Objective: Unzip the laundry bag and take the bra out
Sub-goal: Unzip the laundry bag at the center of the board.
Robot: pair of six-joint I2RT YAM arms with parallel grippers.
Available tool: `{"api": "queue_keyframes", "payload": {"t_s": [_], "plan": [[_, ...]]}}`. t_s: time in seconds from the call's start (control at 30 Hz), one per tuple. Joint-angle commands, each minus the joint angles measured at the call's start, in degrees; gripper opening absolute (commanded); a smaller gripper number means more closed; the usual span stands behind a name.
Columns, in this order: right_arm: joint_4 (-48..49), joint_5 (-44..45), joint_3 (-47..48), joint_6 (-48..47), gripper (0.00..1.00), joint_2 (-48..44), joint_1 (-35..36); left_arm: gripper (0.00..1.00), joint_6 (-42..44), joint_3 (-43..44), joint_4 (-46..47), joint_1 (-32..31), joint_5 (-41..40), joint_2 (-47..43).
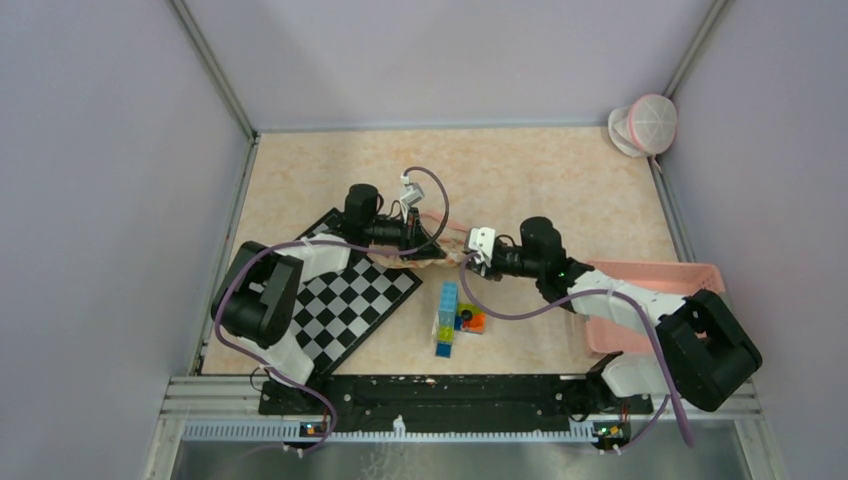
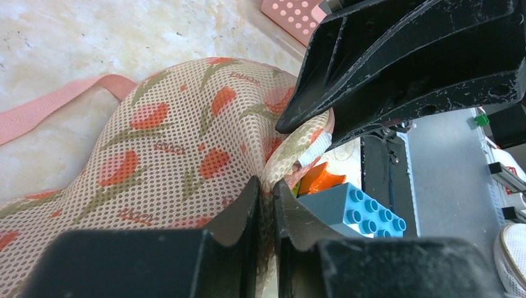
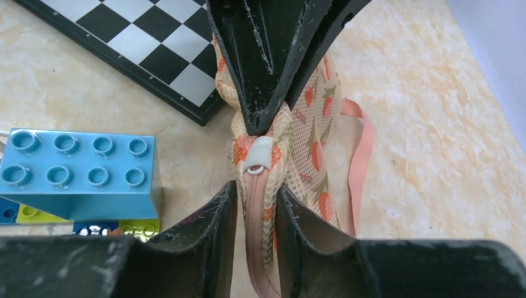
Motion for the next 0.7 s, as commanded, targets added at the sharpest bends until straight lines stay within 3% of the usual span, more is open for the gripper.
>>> {"api": "queue_keyframes", "payload": {"t_s": [0.0,0.13,0.3,0.47,0.6,0.67], "plan": [[0.04,-2.99,3.46,-2.59,0.28,-1.84,0.25,0.12,2.48,2.4,-0.69,0.42,0.99,-0.07],[-0.98,-3.64,4.31,-3.91,0.28,-1.13,0.24,0.07,3.81,3.43,-2.33,0.38,2.04,0.14],[-1.63,-3.77,5.61,-5.25,0.34,0.01,0.71,0.07,4.38,4.15,-3.78,0.31,2.26,0.38],[-2.2,-3.37,6.42,-6.91,0.32,1.34,0.96,0.07,3.92,4.45,-4.01,0.29,2.43,0.51],[-2.72,-3.37,7.22,-7.38,0.11,2.04,1.06,0.13,1.83,4.34,-3.46,0.29,2.2,0.46],[-3.08,-3.76,7.26,-7.65,0.07,2.19,1.04,0.15,-0.91,3.72,-0.53,0.39,2.13,0.41]]}}
